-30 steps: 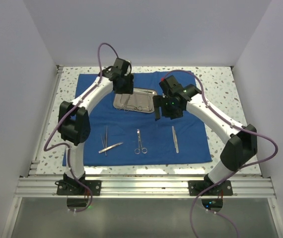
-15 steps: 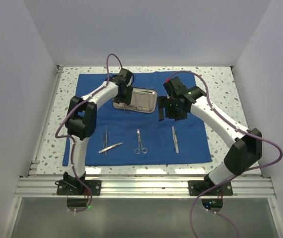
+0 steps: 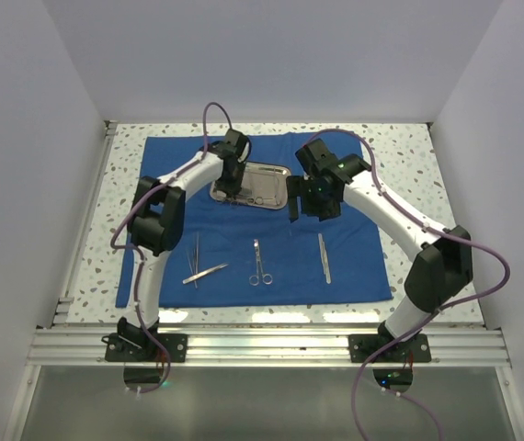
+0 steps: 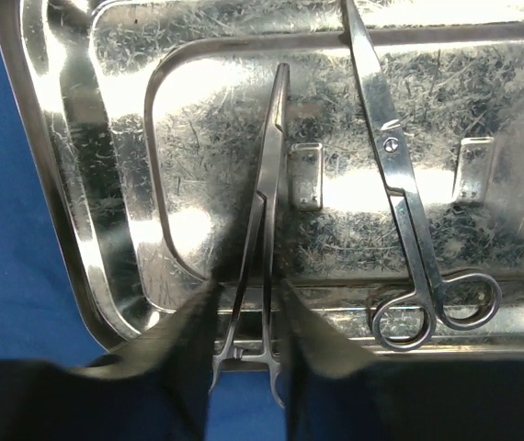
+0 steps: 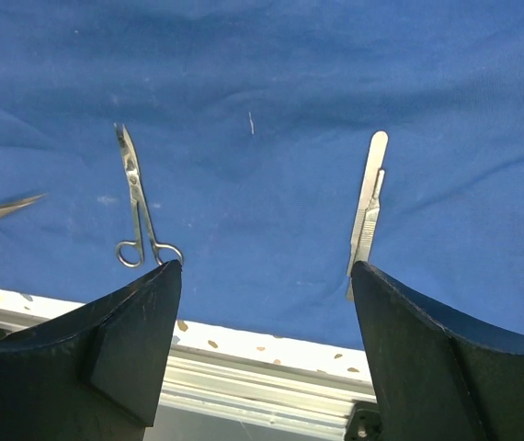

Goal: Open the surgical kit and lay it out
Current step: Pick up the medical item from the container, then place the medical item in the surgical kit.

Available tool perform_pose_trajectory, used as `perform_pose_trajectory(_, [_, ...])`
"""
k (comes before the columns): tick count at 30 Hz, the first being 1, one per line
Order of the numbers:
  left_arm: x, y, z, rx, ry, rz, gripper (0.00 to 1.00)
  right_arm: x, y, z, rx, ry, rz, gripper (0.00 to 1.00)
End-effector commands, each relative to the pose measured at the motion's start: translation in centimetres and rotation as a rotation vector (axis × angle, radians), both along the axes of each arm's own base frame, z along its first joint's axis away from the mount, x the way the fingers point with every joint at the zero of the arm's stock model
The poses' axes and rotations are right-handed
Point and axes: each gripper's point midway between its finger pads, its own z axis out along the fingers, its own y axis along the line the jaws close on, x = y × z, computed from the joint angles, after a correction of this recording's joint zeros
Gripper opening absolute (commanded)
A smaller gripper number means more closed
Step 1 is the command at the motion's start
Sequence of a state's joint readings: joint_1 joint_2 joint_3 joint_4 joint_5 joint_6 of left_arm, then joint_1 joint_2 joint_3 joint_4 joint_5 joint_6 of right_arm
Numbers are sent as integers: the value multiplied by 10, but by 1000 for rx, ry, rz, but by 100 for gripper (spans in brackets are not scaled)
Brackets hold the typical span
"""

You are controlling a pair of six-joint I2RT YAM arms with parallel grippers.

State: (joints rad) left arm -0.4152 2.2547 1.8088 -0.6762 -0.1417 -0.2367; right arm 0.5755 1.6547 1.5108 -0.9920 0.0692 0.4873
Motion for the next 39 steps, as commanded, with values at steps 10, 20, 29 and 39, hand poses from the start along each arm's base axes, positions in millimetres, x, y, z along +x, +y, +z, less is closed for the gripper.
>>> perform_pose_trajectory(10, [-5,-1,9,-20,10,10,0,15,6,5,24,-17,4,78])
perform_pose_trajectory(20, [-46,-20,120,-137,-72,197,0,44,-4,18,17,-109,-82,90])
perform_pose_trajectory(29, [-181,-81,96,-201,53,197,0,44,-14,9,50,-144,-145,98])
perform_pose_trajectory(39, [-249,-120,45,-147,136,140,9,24,-29,-17,18,-99,-101,98])
